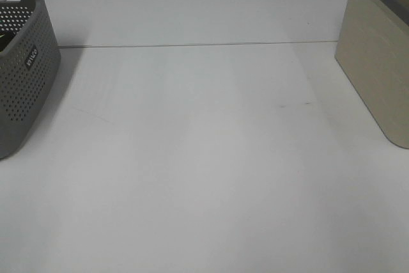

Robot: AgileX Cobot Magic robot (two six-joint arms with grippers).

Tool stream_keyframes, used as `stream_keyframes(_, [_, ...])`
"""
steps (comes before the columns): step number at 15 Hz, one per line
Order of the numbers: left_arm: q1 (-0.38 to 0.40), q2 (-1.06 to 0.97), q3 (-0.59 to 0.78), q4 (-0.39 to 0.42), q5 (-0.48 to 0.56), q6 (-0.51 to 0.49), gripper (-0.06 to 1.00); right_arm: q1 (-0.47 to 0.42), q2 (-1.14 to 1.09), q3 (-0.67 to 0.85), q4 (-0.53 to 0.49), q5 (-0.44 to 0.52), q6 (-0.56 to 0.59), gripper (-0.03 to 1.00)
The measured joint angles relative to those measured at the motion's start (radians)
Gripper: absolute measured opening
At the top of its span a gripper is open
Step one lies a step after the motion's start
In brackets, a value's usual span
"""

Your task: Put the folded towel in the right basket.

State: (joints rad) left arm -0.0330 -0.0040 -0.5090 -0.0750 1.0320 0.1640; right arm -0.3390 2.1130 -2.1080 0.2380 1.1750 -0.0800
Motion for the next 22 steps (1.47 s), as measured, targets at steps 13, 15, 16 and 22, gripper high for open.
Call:
stream_keyframes(13, [0.000, 0.000, 0.000, 0.000, 0.000, 0.000, 0.99, 0.326, -0.172, 0.000, -0.014, 0.042, 0.008, 0.67])
stream_keyframes(15, [0.000, 0.000, 0.000, 0.000, 0.000, 0.000, 0.99, 0.369, -0.204, 0.000, -0.054, 0.043, 0.028, 0.67])
stream_keyframes(16, [0.000, 0.000, 0.000, 0.000, 0.000, 0.000, 0.99, 0.378, -0.217, 0.004, -0.069, 0.043, 0.034, 0.67])
stream_keyframes(22, [0.000, 0.000, 0.000, 0.000, 0.000, 0.000, 0.99, 0.388, -0.552, 0.435, -0.130, 0.042, 0.060, 0.67])
